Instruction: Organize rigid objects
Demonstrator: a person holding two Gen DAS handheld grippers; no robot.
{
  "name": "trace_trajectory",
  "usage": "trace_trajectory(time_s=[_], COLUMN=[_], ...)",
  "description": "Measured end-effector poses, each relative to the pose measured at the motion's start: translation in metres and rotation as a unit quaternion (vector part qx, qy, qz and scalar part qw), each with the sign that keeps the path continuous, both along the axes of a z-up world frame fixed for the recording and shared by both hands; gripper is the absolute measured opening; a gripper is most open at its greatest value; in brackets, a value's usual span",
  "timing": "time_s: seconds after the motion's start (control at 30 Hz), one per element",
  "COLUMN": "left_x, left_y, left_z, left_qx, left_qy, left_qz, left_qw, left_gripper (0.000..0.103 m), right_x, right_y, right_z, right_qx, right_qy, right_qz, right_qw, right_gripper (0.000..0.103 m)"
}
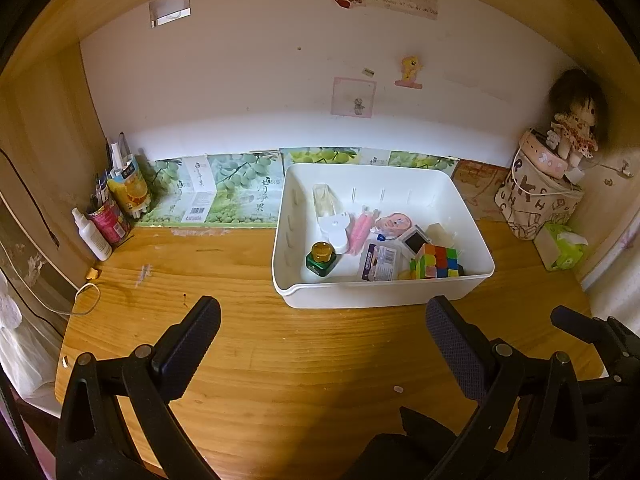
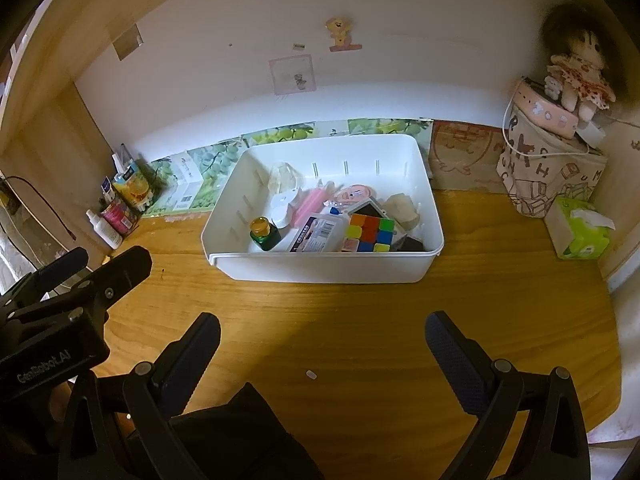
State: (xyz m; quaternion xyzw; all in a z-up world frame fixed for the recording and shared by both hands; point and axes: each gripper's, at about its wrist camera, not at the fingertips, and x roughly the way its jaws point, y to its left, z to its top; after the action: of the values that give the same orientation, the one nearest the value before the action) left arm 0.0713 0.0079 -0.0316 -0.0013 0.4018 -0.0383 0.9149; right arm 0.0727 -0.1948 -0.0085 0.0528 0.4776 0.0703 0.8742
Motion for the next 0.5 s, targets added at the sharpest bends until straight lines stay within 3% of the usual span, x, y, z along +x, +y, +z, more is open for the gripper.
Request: trace_trajectory(time_s=[0.5], left_x=[-0.0023], left_y=[-0.0022], left_z=[0.0011], left_qx=[0.006], left_qy=[-0.003], left_qz=[0.004], left_qw=[1.0], left_gripper=[0.102], right_x=[0.0032], right_y=[0.0016], right_z=[-0.0027], right_qx=[0.002], right_qy=[0.006], right_qz=[0.006], right_qw=[1.0], right_gripper=[0.102])
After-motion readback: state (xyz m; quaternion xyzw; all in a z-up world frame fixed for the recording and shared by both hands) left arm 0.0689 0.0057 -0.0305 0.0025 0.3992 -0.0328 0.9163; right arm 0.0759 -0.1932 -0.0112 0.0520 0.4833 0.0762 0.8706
